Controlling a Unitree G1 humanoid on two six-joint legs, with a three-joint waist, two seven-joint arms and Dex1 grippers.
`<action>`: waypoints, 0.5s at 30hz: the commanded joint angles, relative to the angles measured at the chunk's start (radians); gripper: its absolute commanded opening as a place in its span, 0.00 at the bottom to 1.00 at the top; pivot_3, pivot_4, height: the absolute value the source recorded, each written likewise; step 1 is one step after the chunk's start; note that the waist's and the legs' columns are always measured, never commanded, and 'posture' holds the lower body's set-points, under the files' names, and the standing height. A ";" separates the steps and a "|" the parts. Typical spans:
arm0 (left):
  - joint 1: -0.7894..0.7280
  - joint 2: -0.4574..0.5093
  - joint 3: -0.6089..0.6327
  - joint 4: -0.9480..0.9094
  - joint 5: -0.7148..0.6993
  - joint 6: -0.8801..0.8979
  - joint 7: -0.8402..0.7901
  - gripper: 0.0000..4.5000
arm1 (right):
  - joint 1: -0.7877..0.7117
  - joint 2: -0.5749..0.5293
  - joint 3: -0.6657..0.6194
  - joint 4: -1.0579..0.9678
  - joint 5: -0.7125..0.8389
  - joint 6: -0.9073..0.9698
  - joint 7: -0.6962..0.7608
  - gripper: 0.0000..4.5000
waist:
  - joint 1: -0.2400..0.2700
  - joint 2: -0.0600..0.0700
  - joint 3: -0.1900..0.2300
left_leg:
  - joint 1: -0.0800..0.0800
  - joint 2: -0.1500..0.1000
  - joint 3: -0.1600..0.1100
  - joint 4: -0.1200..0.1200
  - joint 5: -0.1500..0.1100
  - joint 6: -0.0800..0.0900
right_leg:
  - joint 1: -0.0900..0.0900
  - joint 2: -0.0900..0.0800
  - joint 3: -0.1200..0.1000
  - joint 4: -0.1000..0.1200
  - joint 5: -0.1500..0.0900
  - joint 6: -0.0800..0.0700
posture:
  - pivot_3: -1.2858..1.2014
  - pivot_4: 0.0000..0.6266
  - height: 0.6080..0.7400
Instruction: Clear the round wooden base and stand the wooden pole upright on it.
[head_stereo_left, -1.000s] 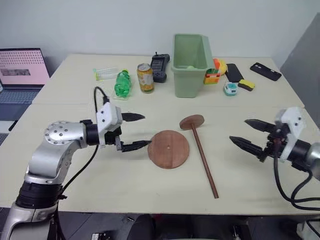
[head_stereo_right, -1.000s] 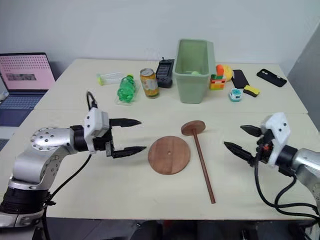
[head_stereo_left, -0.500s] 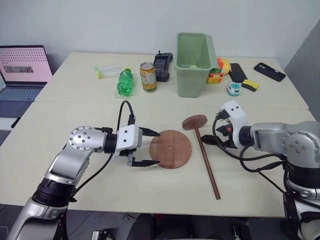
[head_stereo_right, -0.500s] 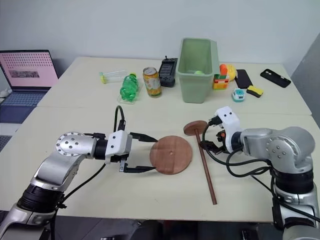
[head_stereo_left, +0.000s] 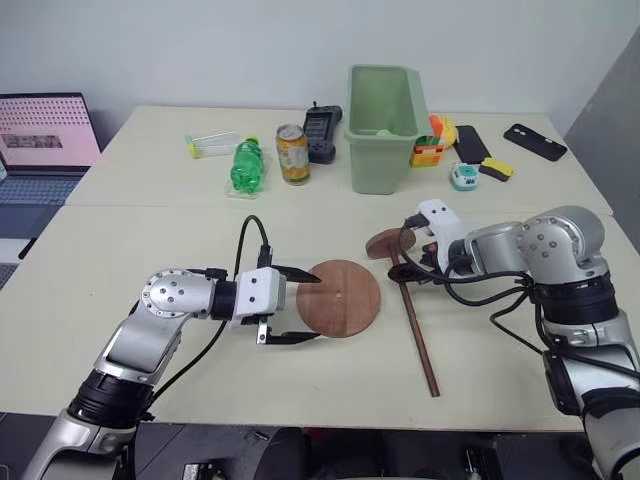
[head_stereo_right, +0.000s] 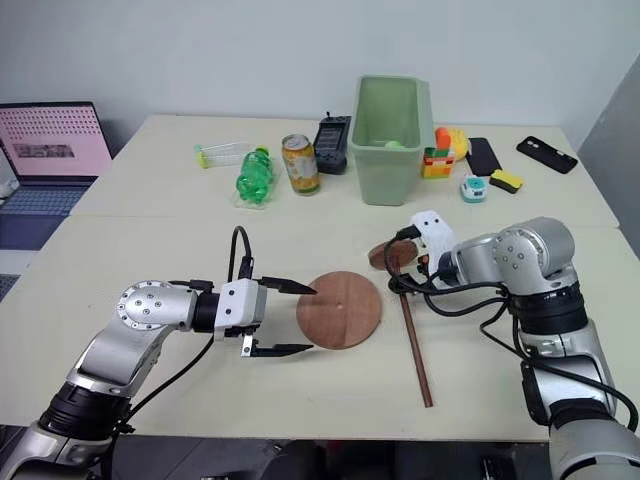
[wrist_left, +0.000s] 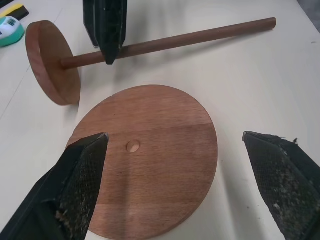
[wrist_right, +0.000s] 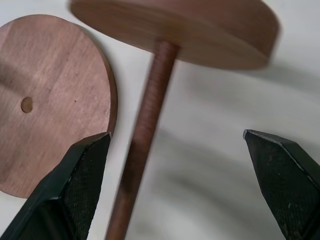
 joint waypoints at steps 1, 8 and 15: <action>0.014 0.001 0.016 -0.002 0.007 -0.032 0.016 1.00 | -0.025 -0.016 -0.004 -0.024 0.079 0.007 -0.005 0.99 | 0.000 0.000 0.000 | 0.000 0.000 0.000 0.000 0.000 0.000 | 0.000 0.000 0.000 0.000 0.000 0.000 | 0.52 0.24 1.00; 0.010 -0.006 0.006 0.006 0.015 -0.043 0.029 1.00 | 0.002 0.018 -0.005 0.021 -0.022 0.007 -0.032 0.99 | 0.001 0.000 0.000 | 0.000 0.000 0.000 0.000 0.000 0.000 | 0.000 0.000 0.000 0.000 0.000 0.000 | 0.52 0.24 1.00; 0.002 -0.016 0.004 0.022 0.024 -0.057 0.039 1.00 | 0.003 0.012 0.000 0.045 -0.032 0.007 -0.026 0.99 | 0.000 0.000 0.000 | 0.000 0.000 0.000 0.000 0.000 0.000 | 0.000 0.000 0.000 0.000 0.000 0.000 | 0.52 0.24 1.00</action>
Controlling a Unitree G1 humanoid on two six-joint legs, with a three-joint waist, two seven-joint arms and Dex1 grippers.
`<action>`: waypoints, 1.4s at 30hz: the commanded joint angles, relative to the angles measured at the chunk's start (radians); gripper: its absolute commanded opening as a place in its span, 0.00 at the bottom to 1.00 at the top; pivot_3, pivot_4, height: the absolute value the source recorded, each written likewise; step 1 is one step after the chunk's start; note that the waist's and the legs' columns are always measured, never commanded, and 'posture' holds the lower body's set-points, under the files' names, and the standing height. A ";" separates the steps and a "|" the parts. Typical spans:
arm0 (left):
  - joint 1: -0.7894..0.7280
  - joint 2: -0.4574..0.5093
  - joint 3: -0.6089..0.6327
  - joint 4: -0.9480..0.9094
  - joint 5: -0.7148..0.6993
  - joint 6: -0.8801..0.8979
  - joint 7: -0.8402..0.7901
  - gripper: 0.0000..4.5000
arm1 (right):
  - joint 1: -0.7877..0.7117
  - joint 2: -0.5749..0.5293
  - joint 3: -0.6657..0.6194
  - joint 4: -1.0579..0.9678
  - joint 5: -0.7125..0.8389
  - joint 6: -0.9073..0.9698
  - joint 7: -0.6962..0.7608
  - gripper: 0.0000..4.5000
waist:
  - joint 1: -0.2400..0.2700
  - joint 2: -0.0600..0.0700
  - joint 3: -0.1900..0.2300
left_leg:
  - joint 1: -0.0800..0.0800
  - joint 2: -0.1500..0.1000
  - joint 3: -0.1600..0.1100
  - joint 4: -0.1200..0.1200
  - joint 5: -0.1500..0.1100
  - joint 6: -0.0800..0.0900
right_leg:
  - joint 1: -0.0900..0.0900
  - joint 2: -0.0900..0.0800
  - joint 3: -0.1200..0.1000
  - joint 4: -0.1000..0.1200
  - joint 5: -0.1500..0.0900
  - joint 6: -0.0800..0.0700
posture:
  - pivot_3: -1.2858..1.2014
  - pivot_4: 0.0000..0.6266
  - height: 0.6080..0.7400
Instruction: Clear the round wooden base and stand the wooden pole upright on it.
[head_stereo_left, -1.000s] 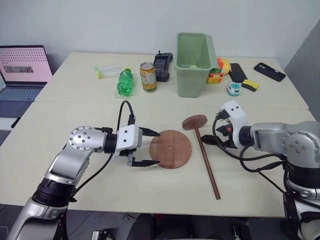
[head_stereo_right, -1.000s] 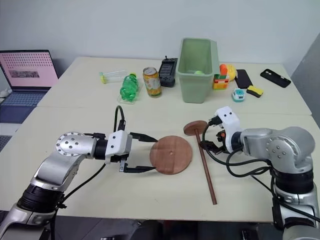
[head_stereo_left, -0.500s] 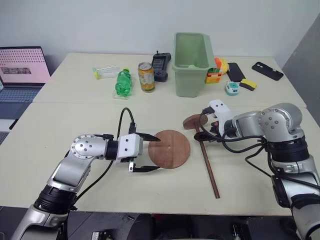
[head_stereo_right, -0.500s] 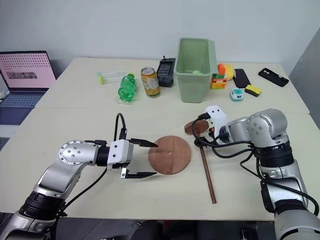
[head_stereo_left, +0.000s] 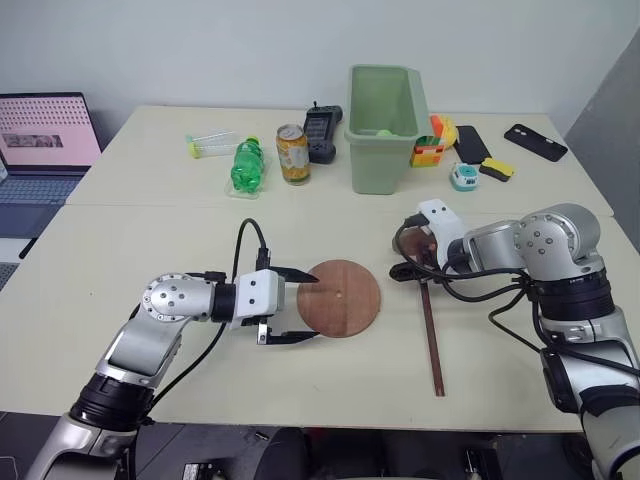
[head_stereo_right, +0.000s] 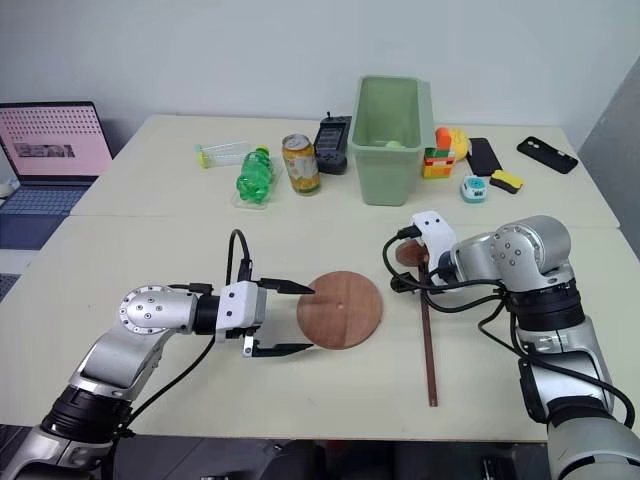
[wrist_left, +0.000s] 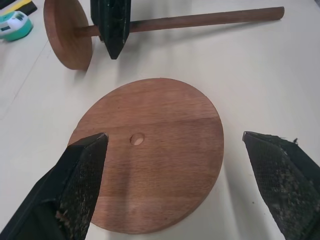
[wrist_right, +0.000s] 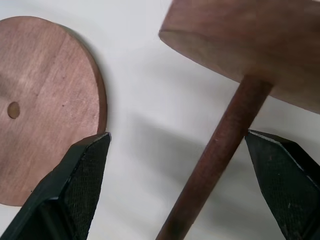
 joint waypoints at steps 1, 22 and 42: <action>-0.012 -0.005 0.002 -0.008 0.008 -0.019 0.008 1.00 | -0.002 -0.006 -0.002 0.008 -0.001 0.007 -0.002 0.99 | 0.000 0.000 0.000 | 0.000 0.000 0.000 0.000 0.000 0.000 | 0.000 0.000 0.000 0.000 0.000 0.000 | 0.52 0.24 1.00; -0.053 -0.032 -0.004 -0.003 0.000 0.001 -0.002 1.00 | 0.012 0.011 -0.077 0.128 0.076 0.007 -0.128 0.05 | 0.000 0.000 0.000 | 0.000 0.000 0.000 -0.001 0.000 0.000 | 0.000 0.000 0.000 0.000 0.000 0.000 | 0.52 0.24 1.00; 0.144 0.175 0.211 -0.100 -0.051 0.113 0.024 1.00 | 0.058 0.158 -0.116 -0.419 -0.049 -0.686 0.308 0.06 | -0.017 0.003 0.002 | 0.000 0.002 0.000 -0.007 0.000 0.000 | -0.004 0.000 0.000 -0.001 0.000 0.000 | 0.52 0.24 1.00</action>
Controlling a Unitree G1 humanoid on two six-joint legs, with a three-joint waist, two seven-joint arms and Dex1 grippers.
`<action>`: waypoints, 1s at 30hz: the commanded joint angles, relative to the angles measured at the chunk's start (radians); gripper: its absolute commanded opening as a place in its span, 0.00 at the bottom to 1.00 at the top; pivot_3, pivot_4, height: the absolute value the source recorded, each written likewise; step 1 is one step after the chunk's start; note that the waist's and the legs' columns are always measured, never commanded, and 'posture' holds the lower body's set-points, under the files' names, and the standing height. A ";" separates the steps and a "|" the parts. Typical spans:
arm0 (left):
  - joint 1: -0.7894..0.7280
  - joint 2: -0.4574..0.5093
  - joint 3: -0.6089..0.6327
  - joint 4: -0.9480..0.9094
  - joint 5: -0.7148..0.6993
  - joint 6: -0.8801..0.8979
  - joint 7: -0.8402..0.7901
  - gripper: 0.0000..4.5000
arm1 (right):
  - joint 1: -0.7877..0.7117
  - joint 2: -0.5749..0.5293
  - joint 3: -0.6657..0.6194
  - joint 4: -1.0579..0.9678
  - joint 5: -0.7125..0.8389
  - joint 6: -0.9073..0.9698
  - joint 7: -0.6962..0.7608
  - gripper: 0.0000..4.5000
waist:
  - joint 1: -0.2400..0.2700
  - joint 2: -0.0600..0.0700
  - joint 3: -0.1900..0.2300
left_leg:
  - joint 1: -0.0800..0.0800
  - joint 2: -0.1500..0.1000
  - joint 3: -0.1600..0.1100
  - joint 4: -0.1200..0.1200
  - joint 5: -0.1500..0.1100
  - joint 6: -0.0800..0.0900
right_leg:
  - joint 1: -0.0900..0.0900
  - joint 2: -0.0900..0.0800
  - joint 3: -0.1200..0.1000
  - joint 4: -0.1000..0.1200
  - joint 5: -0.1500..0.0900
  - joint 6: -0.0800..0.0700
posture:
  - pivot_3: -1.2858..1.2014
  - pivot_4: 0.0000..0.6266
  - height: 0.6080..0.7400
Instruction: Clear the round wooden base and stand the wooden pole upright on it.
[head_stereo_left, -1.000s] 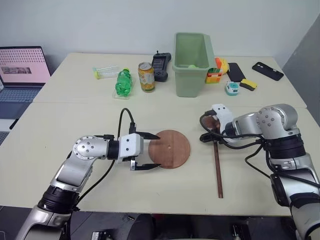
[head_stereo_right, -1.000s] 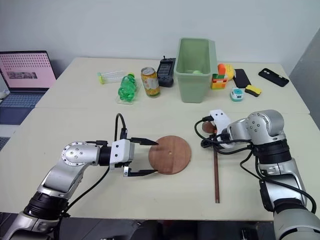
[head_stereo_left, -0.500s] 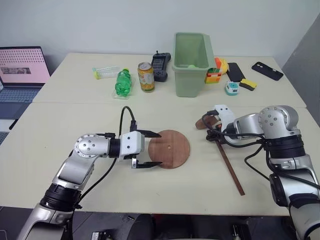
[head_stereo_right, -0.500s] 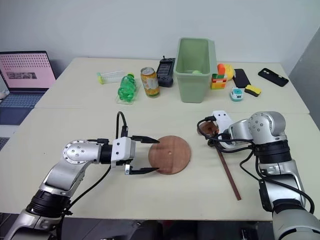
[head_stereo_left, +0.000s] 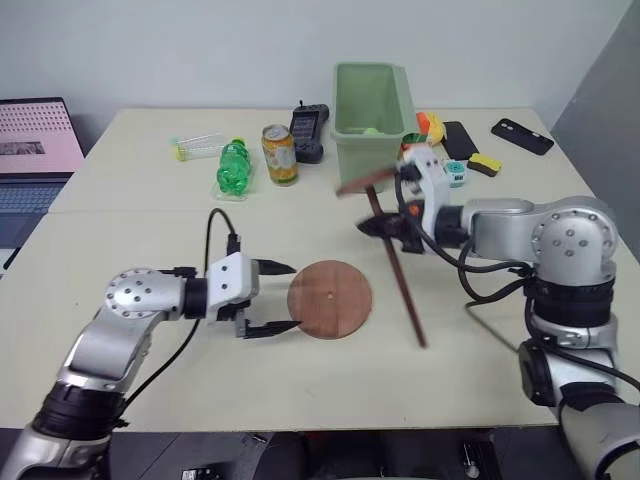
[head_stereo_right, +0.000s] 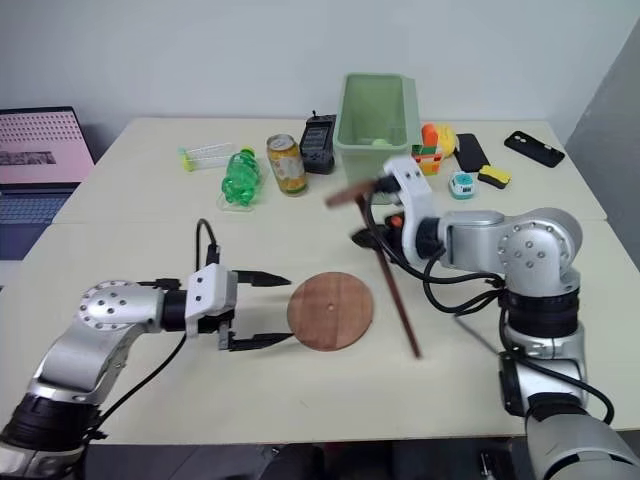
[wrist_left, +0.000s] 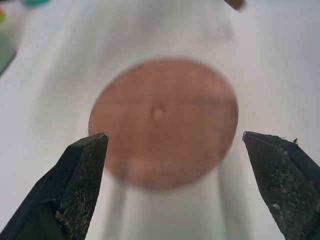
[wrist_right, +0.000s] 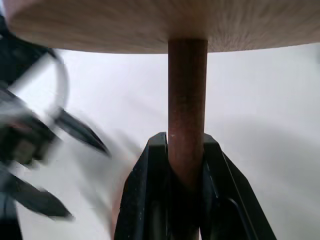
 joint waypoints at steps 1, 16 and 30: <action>0.054 0.029 0.065 -0.057 -0.010 -0.007 0.019 1.00 | 0.075 0.035 0.028 -0.090 -0.154 -0.343 0.150 0.06 | 0.008 0.000 0.000 | 0.000 0.000 0.000 0.000 0.000 0.000 | 0.001 0.000 -0.001 -0.001 0.000 0.000 | 0.52 0.24 1.00; 0.073 0.020 0.071 -0.151 -0.080 0.088 0.027 1.00 | 0.320 0.196 0.219 -0.097 -0.434 -0.795 0.313 0.06 | 0.003 0.000 0.000 | 0.001 -0.001 0.001 0.001 0.000 0.000 | 0.002 -0.002 0.000 0.000 0.000 0.000 | 0.52 0.24 1.00; 0.053 0.032 0.055 -0.090 -0.039 0.034 0.000 1.00 | 0.360 0.258 0.258 0.010 -0.507 -0.868 0.352 0.06 | 0.001 0.000 0.000 | 0.002 -0.001 0.001 0.001 0.000 0.000 | 0.002 -0.001 0.000 0.001 0.000 0.000 | 0.52 0.24 1.00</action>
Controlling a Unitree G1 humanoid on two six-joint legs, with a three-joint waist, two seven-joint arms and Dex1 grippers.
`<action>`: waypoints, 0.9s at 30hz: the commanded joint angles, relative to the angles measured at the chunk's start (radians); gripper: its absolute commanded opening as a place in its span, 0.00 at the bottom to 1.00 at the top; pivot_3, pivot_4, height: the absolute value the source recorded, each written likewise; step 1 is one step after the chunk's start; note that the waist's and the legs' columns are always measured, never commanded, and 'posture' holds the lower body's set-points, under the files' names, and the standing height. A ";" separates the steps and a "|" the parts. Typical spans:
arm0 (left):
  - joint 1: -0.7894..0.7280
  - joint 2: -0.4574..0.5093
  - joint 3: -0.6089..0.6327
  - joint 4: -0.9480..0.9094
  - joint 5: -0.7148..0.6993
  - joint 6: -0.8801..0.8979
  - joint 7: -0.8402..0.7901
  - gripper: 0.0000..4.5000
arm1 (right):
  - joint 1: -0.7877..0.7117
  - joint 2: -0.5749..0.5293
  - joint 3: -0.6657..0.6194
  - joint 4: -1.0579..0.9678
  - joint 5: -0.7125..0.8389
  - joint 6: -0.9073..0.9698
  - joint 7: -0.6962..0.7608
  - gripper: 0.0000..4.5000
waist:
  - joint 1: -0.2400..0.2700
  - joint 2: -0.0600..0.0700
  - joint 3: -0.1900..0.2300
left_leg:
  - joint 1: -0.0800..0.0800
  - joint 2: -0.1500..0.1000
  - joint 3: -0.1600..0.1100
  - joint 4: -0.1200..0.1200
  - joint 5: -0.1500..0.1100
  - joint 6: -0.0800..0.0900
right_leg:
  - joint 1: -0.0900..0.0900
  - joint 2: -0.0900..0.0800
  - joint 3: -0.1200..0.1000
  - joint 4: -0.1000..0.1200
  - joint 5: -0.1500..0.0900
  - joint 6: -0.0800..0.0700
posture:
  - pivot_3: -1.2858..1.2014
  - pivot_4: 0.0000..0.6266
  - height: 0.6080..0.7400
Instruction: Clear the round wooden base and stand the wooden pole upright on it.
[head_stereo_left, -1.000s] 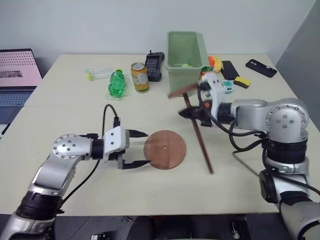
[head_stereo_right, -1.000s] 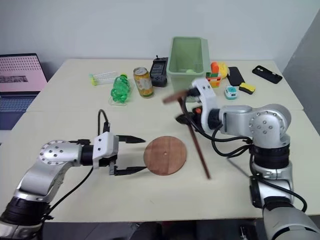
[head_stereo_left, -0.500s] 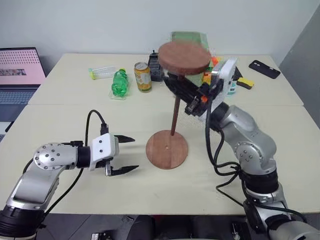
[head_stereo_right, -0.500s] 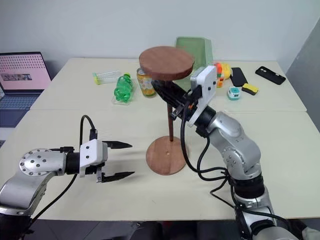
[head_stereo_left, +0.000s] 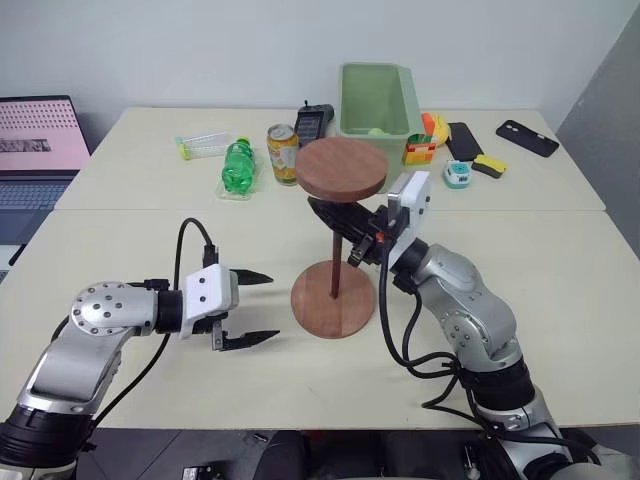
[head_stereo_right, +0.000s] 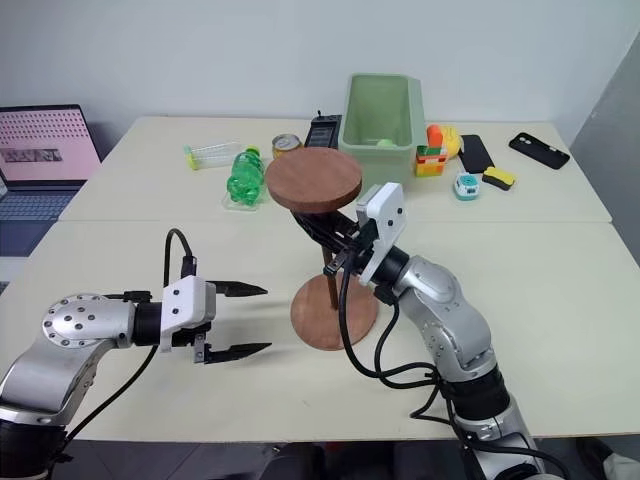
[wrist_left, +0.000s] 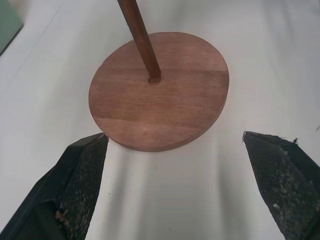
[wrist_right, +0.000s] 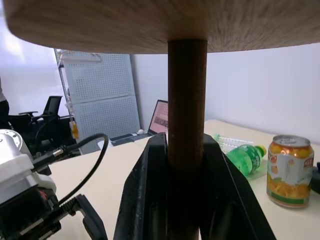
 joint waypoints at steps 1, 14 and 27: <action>-0.013 0.013 0.006 -0.005 0.003 -0.023 -0.007 1.00 | -0.005 0.011 0.000 -0.008 -0.013 -0.042 0.025 0.06 | 0.000 0.000 0.000 | 0.000 0.000 0.000 0.000 0.000 0.000 | 0.000 0.000 0.000 0.000 0.000 0.000 | 0.52 0.24 1.00; -0.026 0.008 0.001 0.008 0.017 -0.032 -0.004 1.00 | 0.042 -0.003 0.025 0.017 -0.046 -0.057 0.068 0.06 | 0.000 0.000 0.000 | 0.001 0.000 0.000 0.000 0.000 0.000 | 0.001 0.000 0.000 0.000 0.000 0.000 | 0.52 0.24 1.00; -0.045 0.002 -0.010 0.011 0.021 -0.029 -0.003 1.00 | 0.065 -0.013 0.069 -0.004 -0.063 -0.048 0.095 0.06 | 0.000 0.000 0.000 | 0.003 0.000 0.000 0.000 0.000 0.000 | 0.003 0.000 0.000 0.000 0.000 0.000 | 0.52 0.24 1.00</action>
